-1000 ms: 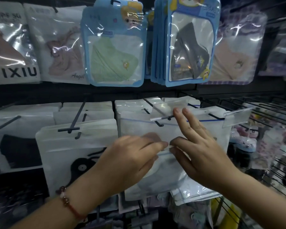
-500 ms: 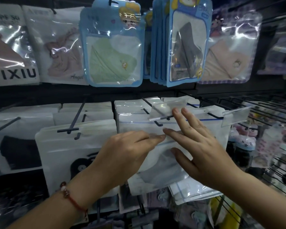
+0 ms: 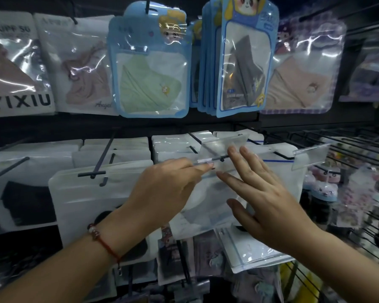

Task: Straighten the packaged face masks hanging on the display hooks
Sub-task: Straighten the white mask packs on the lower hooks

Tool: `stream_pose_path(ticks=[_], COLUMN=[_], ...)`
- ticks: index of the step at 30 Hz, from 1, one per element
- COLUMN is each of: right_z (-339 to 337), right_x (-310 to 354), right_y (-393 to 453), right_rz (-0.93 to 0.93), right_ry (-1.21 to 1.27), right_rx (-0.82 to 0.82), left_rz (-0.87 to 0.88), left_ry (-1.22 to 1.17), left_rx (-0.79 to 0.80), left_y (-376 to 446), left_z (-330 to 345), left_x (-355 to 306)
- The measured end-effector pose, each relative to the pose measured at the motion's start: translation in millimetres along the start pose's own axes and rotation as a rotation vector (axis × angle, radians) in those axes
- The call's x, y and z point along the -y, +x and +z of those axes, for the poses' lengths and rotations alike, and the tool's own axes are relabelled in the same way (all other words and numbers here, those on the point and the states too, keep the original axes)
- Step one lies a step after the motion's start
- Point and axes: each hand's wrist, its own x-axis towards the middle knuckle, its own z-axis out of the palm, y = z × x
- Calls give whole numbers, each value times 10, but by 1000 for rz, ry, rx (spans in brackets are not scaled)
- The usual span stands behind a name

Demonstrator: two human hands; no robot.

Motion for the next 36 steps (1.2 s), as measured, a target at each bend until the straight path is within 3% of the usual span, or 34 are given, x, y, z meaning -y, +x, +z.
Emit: stream_pose_path(ticks=[3,11,16,22,29,36], right_z=[-1,26,14,35,373,724], right_x=[7,12,1,-58,-468,-1040], right_y=[1,-5,-16,-213,-992,-1715], right_rz=[2,-1,-17,-41,167,350], right_ry=[-4,-18,-35,-10,93,181], right_rx=[-1,2,9,6,288,504], left_rz=[-36,51,-14,-40,-188,-339], left_ry=[20,340,449,397,127,-39], left_rx=[0,-53,-50,19,229,464], left_y=[13,24,-91,-380,-951,-883], left_z=[20,292,396,472,1065,1663], left_x=[20,316,259,-60,-589,-972])
